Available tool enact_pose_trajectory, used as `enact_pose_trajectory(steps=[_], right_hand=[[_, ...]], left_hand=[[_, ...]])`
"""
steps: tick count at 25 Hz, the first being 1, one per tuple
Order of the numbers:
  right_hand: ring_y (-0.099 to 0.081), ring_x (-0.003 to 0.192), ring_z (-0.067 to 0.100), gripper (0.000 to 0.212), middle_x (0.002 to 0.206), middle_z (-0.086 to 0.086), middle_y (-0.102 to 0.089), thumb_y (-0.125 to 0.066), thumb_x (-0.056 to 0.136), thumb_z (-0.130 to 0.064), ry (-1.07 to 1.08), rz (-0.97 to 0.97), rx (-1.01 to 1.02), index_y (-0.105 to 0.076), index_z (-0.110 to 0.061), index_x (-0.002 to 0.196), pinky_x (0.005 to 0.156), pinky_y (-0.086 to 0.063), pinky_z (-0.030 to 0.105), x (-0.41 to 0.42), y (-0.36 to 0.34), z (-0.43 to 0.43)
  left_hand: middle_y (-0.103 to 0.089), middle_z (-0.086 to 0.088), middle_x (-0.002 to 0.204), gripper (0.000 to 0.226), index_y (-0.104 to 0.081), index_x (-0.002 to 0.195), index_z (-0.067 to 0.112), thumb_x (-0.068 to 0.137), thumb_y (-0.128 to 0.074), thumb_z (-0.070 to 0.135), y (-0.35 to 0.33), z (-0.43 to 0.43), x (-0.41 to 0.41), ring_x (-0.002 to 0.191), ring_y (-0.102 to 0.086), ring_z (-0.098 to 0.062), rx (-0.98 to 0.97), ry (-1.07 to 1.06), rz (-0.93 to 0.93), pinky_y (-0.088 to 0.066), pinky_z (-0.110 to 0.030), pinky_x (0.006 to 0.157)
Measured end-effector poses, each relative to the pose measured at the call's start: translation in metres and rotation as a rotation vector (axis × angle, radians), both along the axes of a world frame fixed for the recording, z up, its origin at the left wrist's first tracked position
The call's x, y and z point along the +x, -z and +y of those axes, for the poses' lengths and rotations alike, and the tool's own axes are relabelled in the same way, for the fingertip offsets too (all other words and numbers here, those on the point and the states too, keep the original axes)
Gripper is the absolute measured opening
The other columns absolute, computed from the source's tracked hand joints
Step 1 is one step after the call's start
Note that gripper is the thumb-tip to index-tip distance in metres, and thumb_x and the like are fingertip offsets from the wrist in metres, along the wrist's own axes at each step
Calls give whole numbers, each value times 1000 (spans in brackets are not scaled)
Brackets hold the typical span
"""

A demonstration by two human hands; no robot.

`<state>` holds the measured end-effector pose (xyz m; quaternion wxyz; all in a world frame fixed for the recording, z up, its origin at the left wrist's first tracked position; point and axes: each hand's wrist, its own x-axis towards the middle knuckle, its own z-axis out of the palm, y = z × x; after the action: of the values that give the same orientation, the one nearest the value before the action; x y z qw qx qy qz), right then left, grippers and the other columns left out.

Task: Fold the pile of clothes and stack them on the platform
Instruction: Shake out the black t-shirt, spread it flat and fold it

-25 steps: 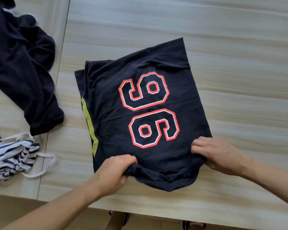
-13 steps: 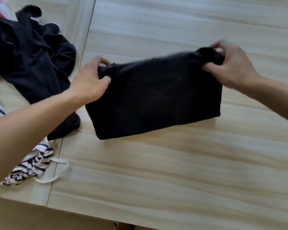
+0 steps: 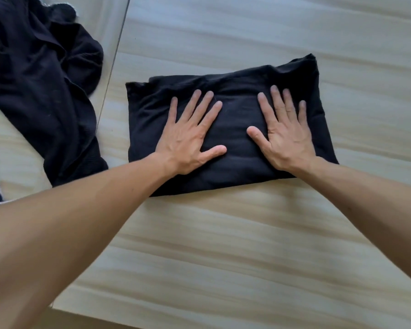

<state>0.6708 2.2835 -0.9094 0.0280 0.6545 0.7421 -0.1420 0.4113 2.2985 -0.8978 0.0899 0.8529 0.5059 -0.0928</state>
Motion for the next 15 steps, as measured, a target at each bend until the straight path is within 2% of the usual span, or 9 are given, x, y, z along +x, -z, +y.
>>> enact_pose_trajectory(steps=[2, 4, 6, 9, 11, 12, 13, 14, 15], right_hand=[[8, 156, 24, 79, 170, 2, 5, -19, 97, -70, 95, -45, 8, -2, -28, 161, 125, 5, 52, 11, -4, -6], [11, 156, 25, 84, 170, 4, 9, -29, 95, -70, 306, -38, -57, 1, -26, 161, 123, 6, 53, 19, -10, -9], [5, 156, 27, 95, 170, 9, 3, -50, 92, -64, 619, 146, -108, 0, -22, 161, 124, 0, 48, 19, -26, -5], [-28, 148, 27, 99, 161, 9, -29, -71, 86, -46, 909, 499, -37, -11, -16, 159, 116, -28, 39, 11, -53, 12], [-52, 128, 25, 75, 147, 7, -49, -74, 86, -40, 1068, 684, -67, -37, -15, 146, 95, -40, 31, 15, -66, 22], [-62, 112, 23, 50, 133, 6, -60, -75, 86, -37, 1106, 772, -90, -55, -15, 126, 85, -44, 28, 19, -70, 24], [-68, 98, 22, 24, 116, 4, -69, -76, 84, -33, 1117, 825, -106, -65, -18, 101, 77, -49, 29, 26, -75, 20], [-71, 89, 22, 15, 100, 2, -74, -76, 83, -30, 1111, 865, -96, -67, -18, 84, 73, -56, 31, 35, -79, 13], [-73, 86, 24, 15, 90, 1, -75, -75, 82, -29, 1109, 902, -80, -68, -16, 78, 73, -60, 36, 48, -81, 1]], left_hand=[[4, -5, 171, 93, -4, 162, 19, 92, -23, 77, -3, -10, -15, 157, 7, -24, 35, -130, -8, 0, -59, 124], [8, -7, 171, 91, -4, 162, 17, 94, -26, 71, -9, -40, -32, 157, 11, -27, 25, -368, -43, 0, -63, 123], [10, -9, 170, 89, -4, 163, 16, 94, -31, 66, -18, -85, -31, 156, 13, -31, -2, -389, -53, -3, -69, 120], [11, -8, 170, 83, -6, 163, 22, 94, -24, 66, -24, -129, -2, 156, 15, -30, -90, -297, -16, -6, -70, 120], [17, -4, 169, 82, -3, 162, 27, 94, -17, 69, -23, -130, 19, 154, 21, -30, -172, -394, -68, -2, -69, 120], [18, -3, 169, 82, -3, 162, 29, 92, -15, 71, -22, -124, 25, 154, 23, -30, -198, -439, -95, -2, -70, 118], [17, -3, 170, 83, -5, 162, 30, 91, -14, 72, -21, -117, 30, 154, 22, -31, -203, -449, -109, -2, -70, 117], [14, -2, 170, 83, -8, 161, 30, 90, -14, 72, -20, -108, 33, 154, 21, -31, -198, -428, -106, -3, -71, 117], [11, -2, 171, 83, -11, 161, 31, 89, -14, 72, -21, -98, 36, 155, 18, -31, -197, -387, -94, -4, -72, 117]])
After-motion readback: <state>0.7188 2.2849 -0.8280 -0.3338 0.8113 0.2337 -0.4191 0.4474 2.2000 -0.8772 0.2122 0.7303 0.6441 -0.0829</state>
